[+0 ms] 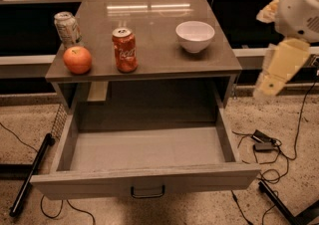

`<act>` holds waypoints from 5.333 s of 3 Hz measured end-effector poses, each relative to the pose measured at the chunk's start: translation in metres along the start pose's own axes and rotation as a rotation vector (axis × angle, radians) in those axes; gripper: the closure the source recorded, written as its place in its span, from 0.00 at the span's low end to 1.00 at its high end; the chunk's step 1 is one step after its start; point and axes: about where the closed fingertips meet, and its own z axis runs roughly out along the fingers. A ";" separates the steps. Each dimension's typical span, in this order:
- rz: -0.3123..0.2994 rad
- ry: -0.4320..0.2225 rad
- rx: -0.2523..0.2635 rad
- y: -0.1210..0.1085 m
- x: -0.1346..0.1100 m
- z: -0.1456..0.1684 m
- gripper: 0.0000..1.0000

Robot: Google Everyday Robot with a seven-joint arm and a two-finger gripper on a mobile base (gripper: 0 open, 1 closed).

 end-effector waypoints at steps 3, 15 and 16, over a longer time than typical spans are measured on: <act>0.065 -0.395 -0.004 -0.127 -0.176 0.077 0.00; -0.128 -0.573 -0.176 -0.047 -0.193 0.116 1.00; -0.131 -0.562 -0.180 -0.044 -0.192 0.119 1.00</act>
Offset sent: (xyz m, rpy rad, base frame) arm 0.2208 0.1696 0.0339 0.5127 -0.1062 0.0378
